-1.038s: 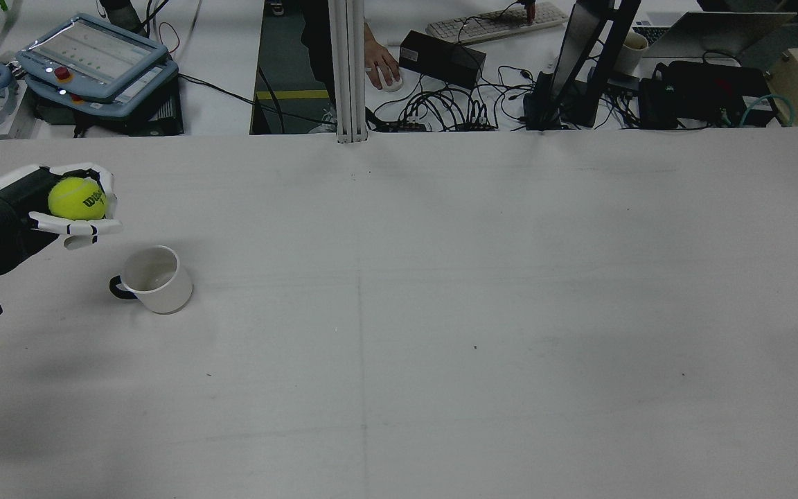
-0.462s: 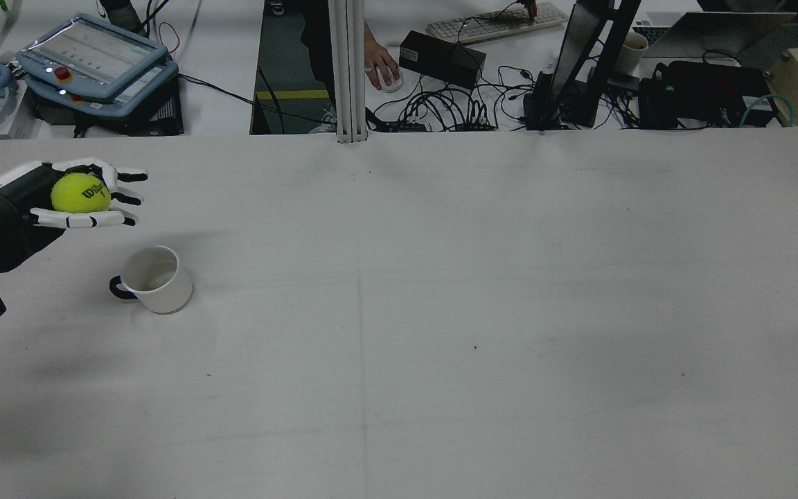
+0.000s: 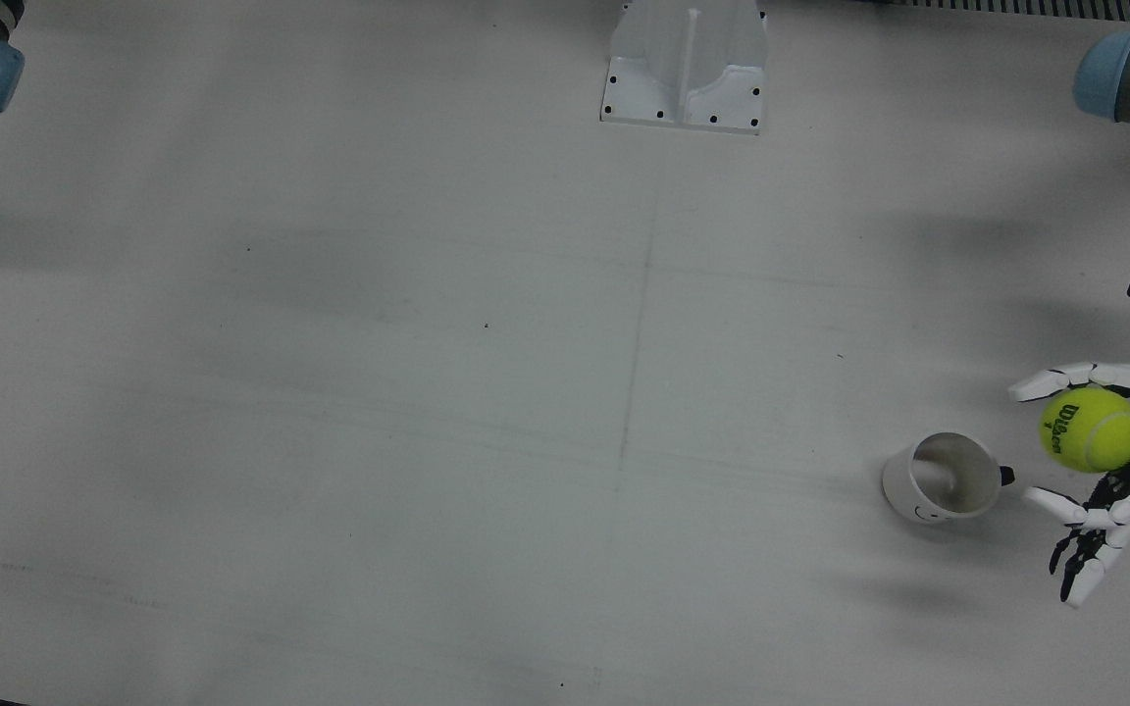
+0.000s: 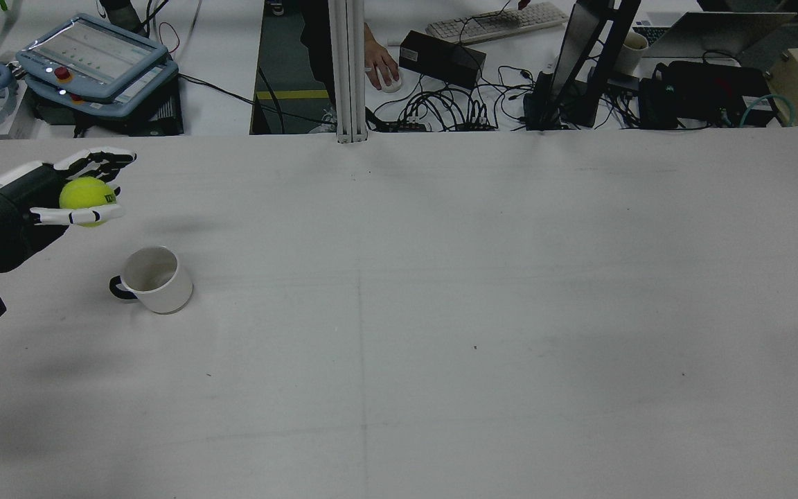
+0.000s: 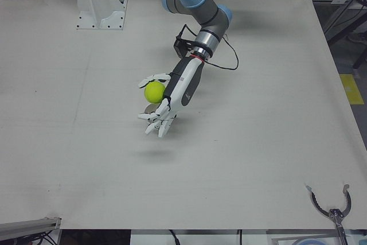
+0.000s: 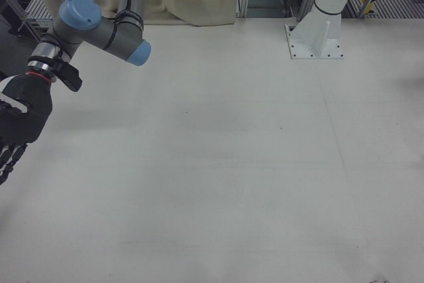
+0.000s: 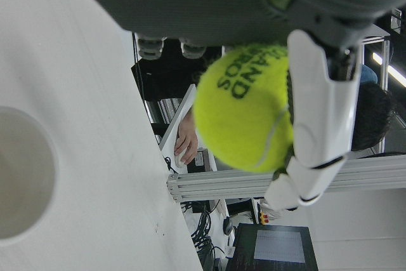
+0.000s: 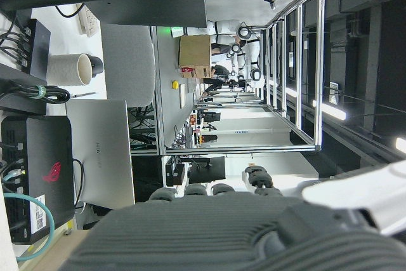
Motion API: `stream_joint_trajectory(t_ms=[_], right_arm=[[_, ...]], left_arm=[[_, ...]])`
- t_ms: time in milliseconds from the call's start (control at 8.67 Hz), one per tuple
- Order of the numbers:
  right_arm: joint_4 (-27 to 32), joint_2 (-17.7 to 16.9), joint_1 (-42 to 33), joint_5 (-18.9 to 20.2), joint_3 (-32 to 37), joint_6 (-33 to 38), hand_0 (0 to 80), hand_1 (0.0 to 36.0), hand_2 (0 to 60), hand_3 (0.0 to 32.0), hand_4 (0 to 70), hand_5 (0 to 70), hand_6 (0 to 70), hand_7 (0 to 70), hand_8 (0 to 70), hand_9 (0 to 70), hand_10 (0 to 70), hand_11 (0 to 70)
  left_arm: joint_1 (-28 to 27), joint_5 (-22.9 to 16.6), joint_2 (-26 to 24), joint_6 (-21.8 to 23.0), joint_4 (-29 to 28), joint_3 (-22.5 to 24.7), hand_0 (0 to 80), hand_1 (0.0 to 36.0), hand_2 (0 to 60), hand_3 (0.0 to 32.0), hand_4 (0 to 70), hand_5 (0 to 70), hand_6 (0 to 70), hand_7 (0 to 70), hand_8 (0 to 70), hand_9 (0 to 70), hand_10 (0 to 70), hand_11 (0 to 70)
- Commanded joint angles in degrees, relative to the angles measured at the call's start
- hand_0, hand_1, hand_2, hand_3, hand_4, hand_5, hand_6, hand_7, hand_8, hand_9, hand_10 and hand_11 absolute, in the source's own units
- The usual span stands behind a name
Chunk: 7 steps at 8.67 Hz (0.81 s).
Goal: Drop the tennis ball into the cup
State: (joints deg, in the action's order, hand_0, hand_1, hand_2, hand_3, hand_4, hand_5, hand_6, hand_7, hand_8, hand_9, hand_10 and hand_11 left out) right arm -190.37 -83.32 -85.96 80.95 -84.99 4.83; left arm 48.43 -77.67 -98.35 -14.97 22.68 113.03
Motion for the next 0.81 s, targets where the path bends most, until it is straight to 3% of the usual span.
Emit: stream_joint_trajectory(t_ms=[0, 115, 231, 346, 462, 577, 692], right_arm=[[0.0, 0.0, 0.0, 0.0, 0.0, 0.0, 0.0, 0.0, 0.0, 0.0, 0.0, 0.0, 0.0, 0.0, 0.0, 0.0, 0.0, 0.0], [0.0, 0.0, 0.0, 0.0, 0.0, 0.0, 0.0, 0.0, 0.0, 0.0, 0.0, 0.0, 0.0, 0.0, 0.0, 0.0, 0.0, 0.0], [0.0, 0.0, 0.0, 0.0, 0.0, 0.0, 0.0, 0.0, 0.0, 0.0, 0.0, 0.0, 0.0, 0.0, 0.0, 0.0, 0.0, 0.0], [0.0, 0.0, 0.0, 0.0, 0.0, 0.0, 0.0, 0.0, 0.0, 0.0, 0.0, 0.0, 0.0, 0.0, 0.0, 0.0, 0.0, 0.0], [0.0, 0.0, 0.0, 0.0, 0.0, 0.0, 0.0, 0.0, 0.0, 0.0, 0.0, 0.0, 0.0, 0.0, 0.0, 0.0, 0.0, 0.0], [0.0, 0.0, 0.0, 0.0, 0.0, 0.0, 0.0, 0.0, 0.0, 0.0, 0.0, 0.0, 0.0, 0.0, 0.0, 0.0, 0.0, 0.0], [0.0, 0.0, 0.0, 0.0, 0.0, 0.0, 0.0, 0.0, 0.0, 0.0, 0.0, 0.0, 0.0, 0.0, 0.0, 0.0, 0.0, 0.0]], left_arm=[[0.1, 0.1, 0.0, 0.0, 0.0, 0.0, 48.7, 33.4, 60.0, 6.4, 0.0, 62.6, 0.6, 6.8, 0.0, 0.7, 1.5, 4.9], [0.1, 0.1, 0.0, 0.1, 0.0, 0.0, 48.7, 33.0, 60.0, 15.2, 0.0, 16.1, 0.8, 6.2, 0.0, 0.3, 1.4, 4.7], [0.1, 0.1, 0.0, 0.0, 0.0, 0.0, 48.4, 33.6, 60.0, 10.4, 0.0, 43.4, 0.4, 7.0, 0.0, 0.3, 1.3, 4.6], [0.1, 0.0, 0.1, 0.0, 0.0, 0.0, 48.7, 33.0, 60.0, 7.4, 0.0, 62.1, 8.6, 5.5, 1.5, 0.0, 1.2, 4.6], [0.1, 0.0, 0.1, 0.1, 0.0, 0.0, 48.8, 33.8, 60.0, 7.2, 0.0, 62.3, 0.5, 6.7, 0.0, 0.1, 1.2, 4.5], [0.3, 0.0, 0.1, 0.2, -0.1, 0.3, 48.8, 33.3, 60.0, 16.2, 0.0, 17.4, 8.6, 5.6, 1.5, 0.0, 1.2, 4.5], [0.6, -0.2, 0.2, 0.7, -0.1, 0.7, 48.7, 34.0, 60.0, 16.2, 0.0, 15.8, 0.8, 6.0, 0.0, 0.0, 1.2, 4.5]])
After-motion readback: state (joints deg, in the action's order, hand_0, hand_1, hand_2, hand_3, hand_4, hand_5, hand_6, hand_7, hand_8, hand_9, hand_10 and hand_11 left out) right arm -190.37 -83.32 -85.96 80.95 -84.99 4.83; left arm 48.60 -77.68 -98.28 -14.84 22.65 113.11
